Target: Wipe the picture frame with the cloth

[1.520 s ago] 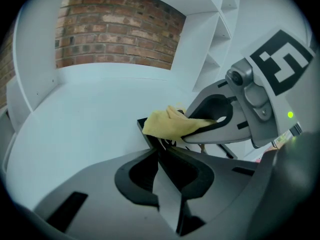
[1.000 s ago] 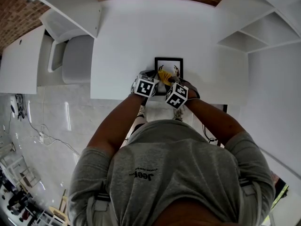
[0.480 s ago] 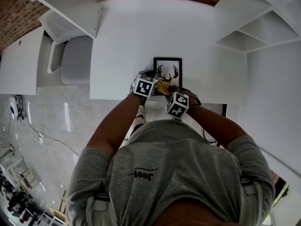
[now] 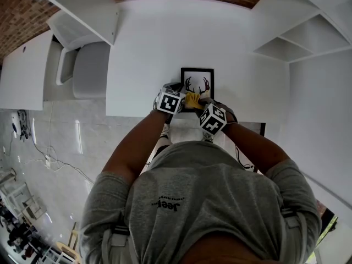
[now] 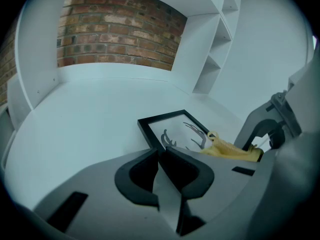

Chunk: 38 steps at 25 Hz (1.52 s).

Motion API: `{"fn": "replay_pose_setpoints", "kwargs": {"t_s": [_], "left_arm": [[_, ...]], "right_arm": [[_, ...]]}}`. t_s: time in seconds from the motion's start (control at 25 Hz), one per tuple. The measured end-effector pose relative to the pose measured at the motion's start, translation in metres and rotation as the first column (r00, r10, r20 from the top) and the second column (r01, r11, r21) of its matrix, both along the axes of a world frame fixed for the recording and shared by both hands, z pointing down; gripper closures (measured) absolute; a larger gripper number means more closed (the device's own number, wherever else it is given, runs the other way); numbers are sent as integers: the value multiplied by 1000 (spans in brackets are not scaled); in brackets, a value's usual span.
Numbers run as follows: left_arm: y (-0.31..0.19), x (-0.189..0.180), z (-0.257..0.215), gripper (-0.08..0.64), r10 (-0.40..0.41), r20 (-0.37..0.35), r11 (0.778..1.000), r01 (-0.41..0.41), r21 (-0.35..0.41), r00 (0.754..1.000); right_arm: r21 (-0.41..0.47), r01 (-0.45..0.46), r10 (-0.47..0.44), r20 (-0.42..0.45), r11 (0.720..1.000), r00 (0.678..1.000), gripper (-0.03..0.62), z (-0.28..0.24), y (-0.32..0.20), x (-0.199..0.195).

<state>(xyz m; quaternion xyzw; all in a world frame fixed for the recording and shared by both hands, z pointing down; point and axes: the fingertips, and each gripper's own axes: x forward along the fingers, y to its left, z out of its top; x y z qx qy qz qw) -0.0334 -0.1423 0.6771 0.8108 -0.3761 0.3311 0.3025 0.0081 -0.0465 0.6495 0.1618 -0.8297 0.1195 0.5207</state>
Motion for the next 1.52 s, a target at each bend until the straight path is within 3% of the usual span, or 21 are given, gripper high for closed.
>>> {"fn": "replay_pose_setpoints", "kwargs": {"t_s": [0.24,0.44,0.52,0.68,1.0,1.24,1.52], "left_arm": [[0,-2,-4,495,-8,-8,1000,8,-3,1000],[-1,1,-4,495,-11,-13,1000,11,-3,1000],[-1,2,-4,495,-9,-13,1000,9,-2,1000],[-1,0,-4,495,-1,-11,1000,1,4,1000],[0,-1,-3,495,-2,-15,1000,2,2,1000],[0,1,-4,495,-5,-22,1000,5,-6,1000],[0,0,-4,495,0,-28,1000,0,-6,1000]], "right_arm": [[79,-82,79,30,994,996,532,-9,-63,0],[50,-61,61,-11,997,998,532,-10,-97,6],[87,-47,49,-25,995,998,532,-18,-106,16],[149,-106,107,0,983,994,532,-29,-130,25],[147,-104,94,72,984,993,532,-8,-156,-36],[152,-67,69,-7,986,998,532,14,-167,-35],[118,26,-22,-36,993,999,534,20,-136,-37]]}}
